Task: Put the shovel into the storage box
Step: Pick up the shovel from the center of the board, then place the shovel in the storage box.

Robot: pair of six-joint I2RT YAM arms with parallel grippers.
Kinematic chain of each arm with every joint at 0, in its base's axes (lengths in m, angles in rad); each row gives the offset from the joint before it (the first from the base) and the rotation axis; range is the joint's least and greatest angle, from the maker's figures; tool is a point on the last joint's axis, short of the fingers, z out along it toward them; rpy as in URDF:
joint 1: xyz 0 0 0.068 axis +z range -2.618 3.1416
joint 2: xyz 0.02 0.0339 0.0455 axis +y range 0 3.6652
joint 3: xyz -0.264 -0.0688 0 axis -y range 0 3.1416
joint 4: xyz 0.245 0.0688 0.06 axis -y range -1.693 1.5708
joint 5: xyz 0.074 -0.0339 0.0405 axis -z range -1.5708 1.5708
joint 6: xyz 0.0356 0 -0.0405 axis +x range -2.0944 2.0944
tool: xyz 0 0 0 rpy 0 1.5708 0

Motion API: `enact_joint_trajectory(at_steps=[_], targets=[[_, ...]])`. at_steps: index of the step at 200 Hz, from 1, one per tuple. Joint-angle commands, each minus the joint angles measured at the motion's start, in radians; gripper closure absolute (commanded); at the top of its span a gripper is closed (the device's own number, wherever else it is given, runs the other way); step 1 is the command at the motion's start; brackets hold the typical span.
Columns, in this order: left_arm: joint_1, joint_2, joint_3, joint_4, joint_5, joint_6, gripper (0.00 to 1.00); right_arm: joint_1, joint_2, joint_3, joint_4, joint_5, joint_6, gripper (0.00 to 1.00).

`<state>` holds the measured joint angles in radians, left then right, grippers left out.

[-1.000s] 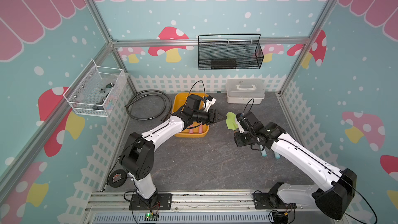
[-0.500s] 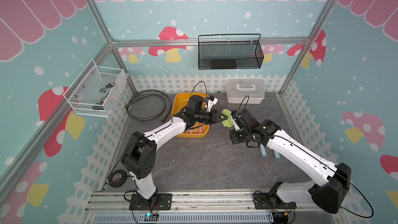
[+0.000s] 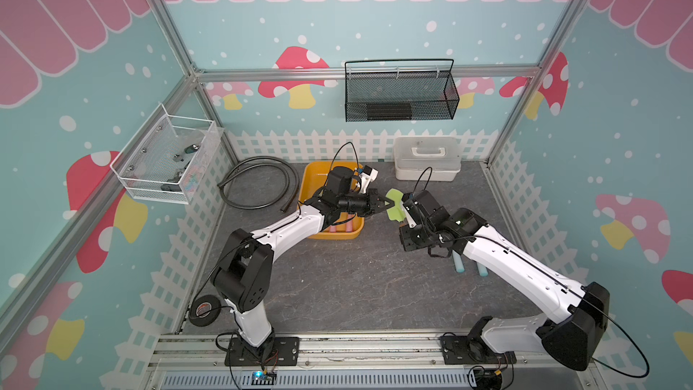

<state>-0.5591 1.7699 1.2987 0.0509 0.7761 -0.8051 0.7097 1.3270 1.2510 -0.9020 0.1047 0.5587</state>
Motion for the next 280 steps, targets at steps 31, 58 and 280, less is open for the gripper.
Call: enact_joint_trajectory(at_steps=[31, 58, 280], targets=[[-0.004, 0.0, -0.024, 0.022, 0.005, 0.045, 1.0, 0.007, 0.021, 0.045, 0.018, 0.003, -0.006, 0.73], [-0.001, 0.005, -0.016, 0.0, 0.004, 0.061, 1.0, 0.007, 0.014, 0.05, 0.017, 0.015, -0.008, 0.55], [0.438, 0.547, 0.903, -1.202, -0.001, 0.79, 1.0, 0.005, -0.272, -0.058, -0.179, 0.129, -0.005, 0.4]])
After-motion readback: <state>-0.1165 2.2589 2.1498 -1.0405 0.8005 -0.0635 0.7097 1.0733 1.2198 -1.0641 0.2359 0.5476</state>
